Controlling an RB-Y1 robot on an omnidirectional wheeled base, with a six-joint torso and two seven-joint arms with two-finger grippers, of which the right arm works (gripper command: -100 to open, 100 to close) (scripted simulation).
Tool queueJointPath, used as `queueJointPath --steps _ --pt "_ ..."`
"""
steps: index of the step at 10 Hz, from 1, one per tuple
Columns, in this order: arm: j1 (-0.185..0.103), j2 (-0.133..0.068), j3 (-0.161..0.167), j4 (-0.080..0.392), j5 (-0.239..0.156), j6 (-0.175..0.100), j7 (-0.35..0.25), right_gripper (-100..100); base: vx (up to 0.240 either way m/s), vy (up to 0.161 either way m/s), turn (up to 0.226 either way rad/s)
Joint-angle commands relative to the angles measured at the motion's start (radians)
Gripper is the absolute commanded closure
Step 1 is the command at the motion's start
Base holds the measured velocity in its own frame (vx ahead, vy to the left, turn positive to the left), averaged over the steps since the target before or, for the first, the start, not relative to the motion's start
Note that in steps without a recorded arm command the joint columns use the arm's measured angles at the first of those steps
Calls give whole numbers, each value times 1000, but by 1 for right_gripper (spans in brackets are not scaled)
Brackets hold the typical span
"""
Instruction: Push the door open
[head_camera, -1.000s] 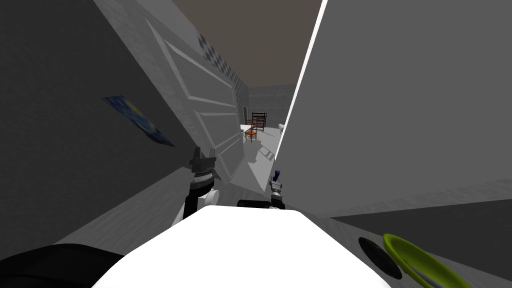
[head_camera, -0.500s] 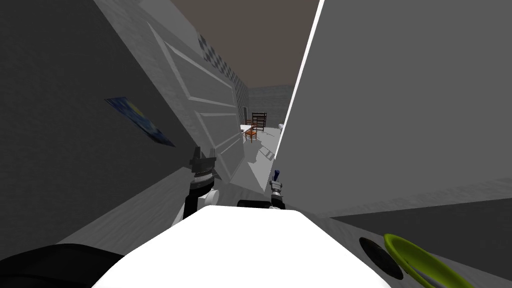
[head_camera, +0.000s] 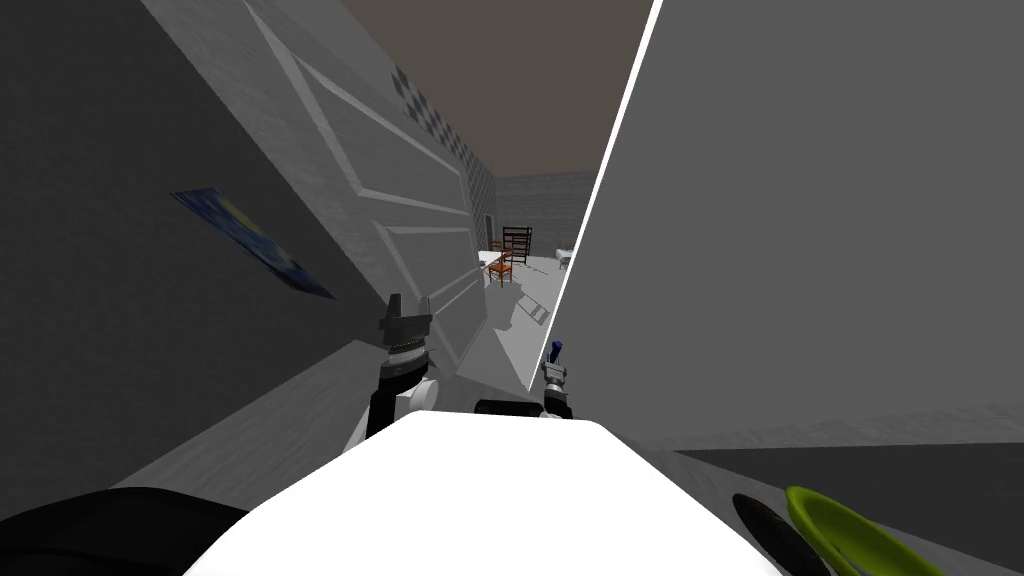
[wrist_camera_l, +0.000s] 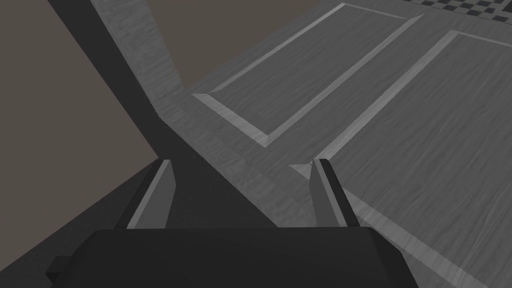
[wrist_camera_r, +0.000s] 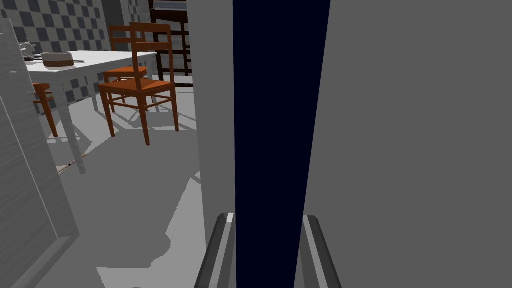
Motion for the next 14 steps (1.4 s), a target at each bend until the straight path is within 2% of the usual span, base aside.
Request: queueJointPath --steps 1,10,14 --pt "-13 0 -21 9 -7 -18 1 100 212 9 -33" --pt "-27 10 -132 29 -64 -39 26 100 191 14 -59" --pt "-32 17 -171 36 -84 -46 35 100 154 0 -44"
